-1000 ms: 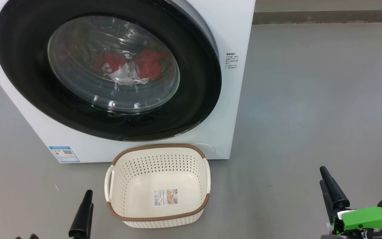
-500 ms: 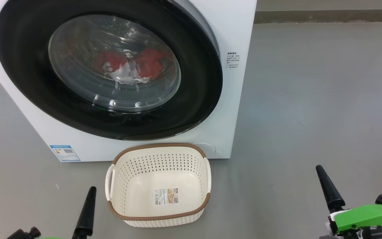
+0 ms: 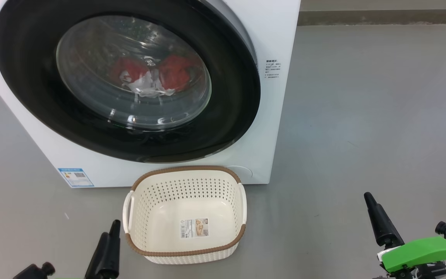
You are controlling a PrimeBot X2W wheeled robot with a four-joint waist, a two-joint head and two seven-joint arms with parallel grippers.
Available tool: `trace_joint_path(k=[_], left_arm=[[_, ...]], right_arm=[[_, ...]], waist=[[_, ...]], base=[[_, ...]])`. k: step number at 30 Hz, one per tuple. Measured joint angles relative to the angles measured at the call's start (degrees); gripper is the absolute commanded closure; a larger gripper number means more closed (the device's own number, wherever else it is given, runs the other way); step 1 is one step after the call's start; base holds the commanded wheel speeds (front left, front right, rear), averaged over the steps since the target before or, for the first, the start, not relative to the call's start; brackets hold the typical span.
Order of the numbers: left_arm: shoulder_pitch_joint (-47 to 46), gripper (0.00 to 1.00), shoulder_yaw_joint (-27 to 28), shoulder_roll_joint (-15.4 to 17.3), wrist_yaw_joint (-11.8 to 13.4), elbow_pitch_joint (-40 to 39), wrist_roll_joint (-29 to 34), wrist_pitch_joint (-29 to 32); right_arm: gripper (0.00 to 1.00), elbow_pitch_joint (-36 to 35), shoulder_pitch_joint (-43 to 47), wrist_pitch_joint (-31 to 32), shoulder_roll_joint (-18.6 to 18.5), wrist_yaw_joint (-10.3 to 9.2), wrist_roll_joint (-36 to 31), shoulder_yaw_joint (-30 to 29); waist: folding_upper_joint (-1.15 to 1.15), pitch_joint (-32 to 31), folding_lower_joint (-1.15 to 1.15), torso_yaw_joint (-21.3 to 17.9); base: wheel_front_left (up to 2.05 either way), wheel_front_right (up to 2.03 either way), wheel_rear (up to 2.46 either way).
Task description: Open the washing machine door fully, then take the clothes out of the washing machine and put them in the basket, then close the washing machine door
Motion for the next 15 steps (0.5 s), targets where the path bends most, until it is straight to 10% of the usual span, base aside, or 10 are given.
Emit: trace_joint_path(k=[15], left_arm=[[0.14,0.0,-1.54,0.05,1.04,-1.78,12.51,-2.7]], right_arm=[[0.0,-0.15,0.01,-2.57,-0.99,0.0,-11.01,2.02]], waist=[[0.0,0.28,0.0,-0.01]], base=[[0.0,0.0,0.0]])
